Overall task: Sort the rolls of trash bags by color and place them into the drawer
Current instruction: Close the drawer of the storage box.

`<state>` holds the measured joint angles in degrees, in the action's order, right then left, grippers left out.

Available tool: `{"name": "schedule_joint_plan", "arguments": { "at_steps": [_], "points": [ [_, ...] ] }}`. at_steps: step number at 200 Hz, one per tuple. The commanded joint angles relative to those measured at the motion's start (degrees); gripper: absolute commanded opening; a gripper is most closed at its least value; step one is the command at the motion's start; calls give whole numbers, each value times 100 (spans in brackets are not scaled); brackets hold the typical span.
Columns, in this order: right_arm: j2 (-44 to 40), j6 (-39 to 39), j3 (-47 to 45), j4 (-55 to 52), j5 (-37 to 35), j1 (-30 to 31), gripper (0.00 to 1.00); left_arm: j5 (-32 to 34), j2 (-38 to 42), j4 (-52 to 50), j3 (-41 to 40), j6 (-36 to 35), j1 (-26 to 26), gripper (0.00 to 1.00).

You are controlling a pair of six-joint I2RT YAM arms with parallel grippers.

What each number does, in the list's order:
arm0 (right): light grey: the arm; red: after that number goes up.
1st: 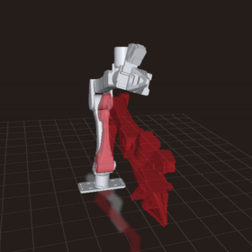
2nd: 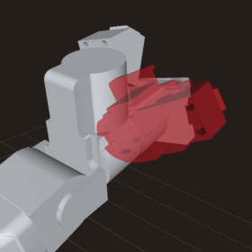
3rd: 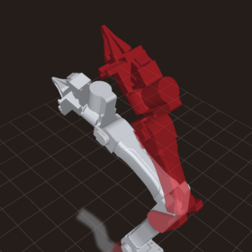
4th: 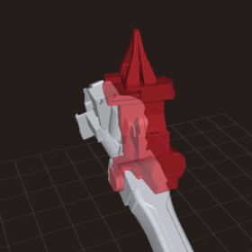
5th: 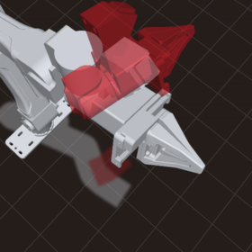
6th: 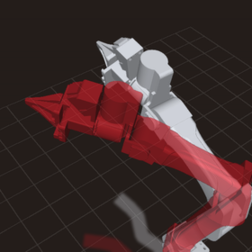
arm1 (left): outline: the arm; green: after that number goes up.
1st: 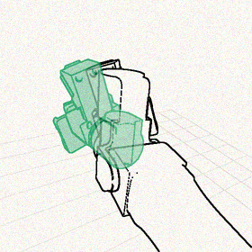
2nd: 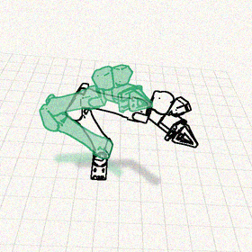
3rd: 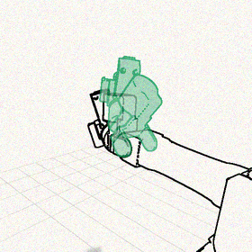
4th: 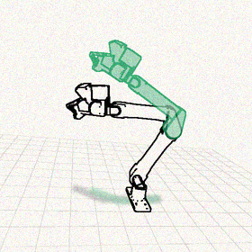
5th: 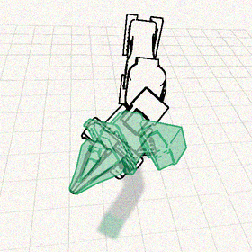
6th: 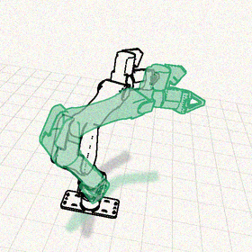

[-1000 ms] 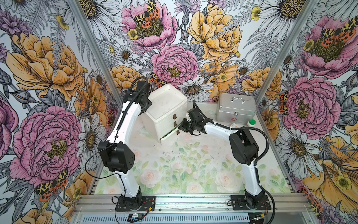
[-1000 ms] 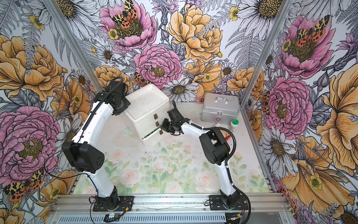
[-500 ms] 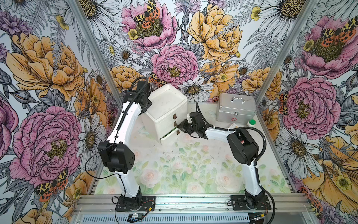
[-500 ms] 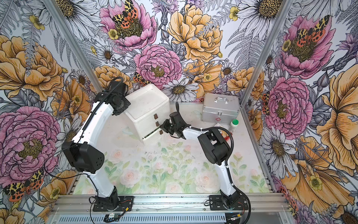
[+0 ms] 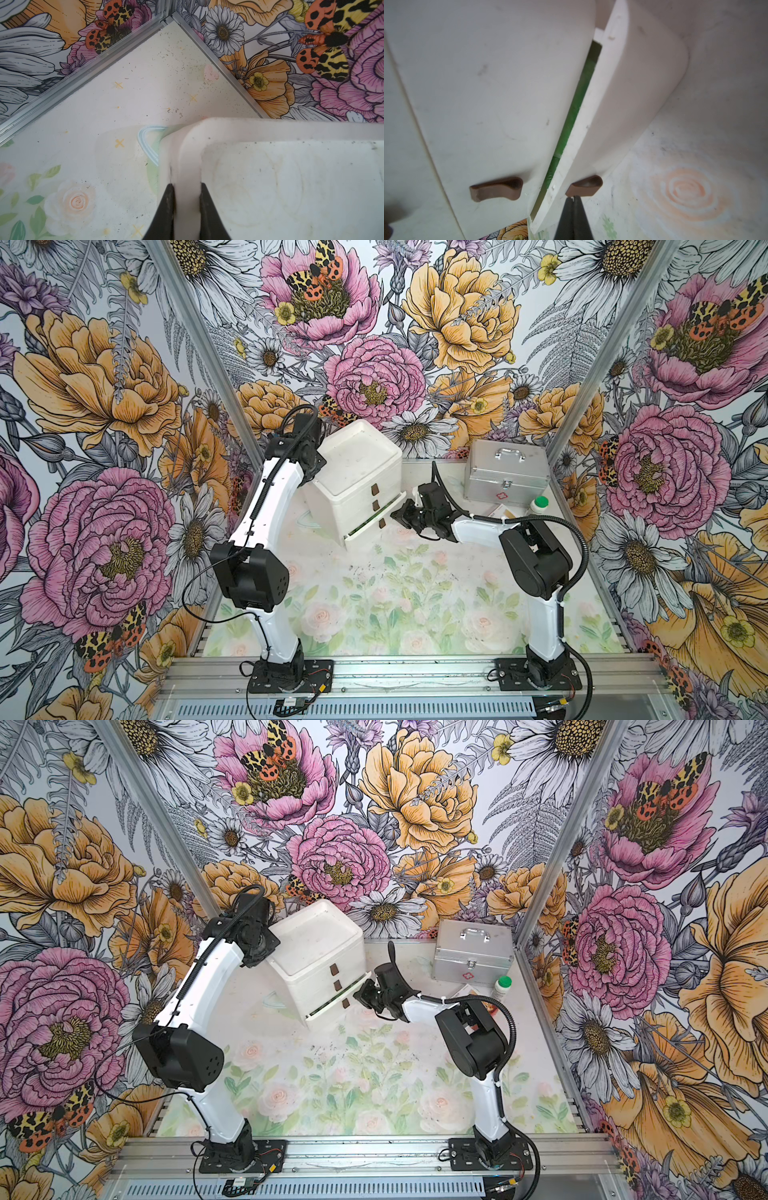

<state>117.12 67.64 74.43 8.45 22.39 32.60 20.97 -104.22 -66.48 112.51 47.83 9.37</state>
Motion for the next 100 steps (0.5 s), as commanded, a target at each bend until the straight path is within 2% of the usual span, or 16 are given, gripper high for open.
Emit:
{"name": "schedule_joint_plan", "arguments": {
  "at_steps": [1, 48, 100],
  "points": [
    [378, -86, 255, -14, 76, 2, 0, -1438, -414, -593, -345, 323, 298, 0],
    [718, -25, 1057, -303, 187, 51, 0, -1438, -385, -588, -398, 340, 318, 0],
    [798, 58, 1427, -316, 233, 106, 0, -1449, -386, -588, -344, 382, 381, 0]
  ]
}}
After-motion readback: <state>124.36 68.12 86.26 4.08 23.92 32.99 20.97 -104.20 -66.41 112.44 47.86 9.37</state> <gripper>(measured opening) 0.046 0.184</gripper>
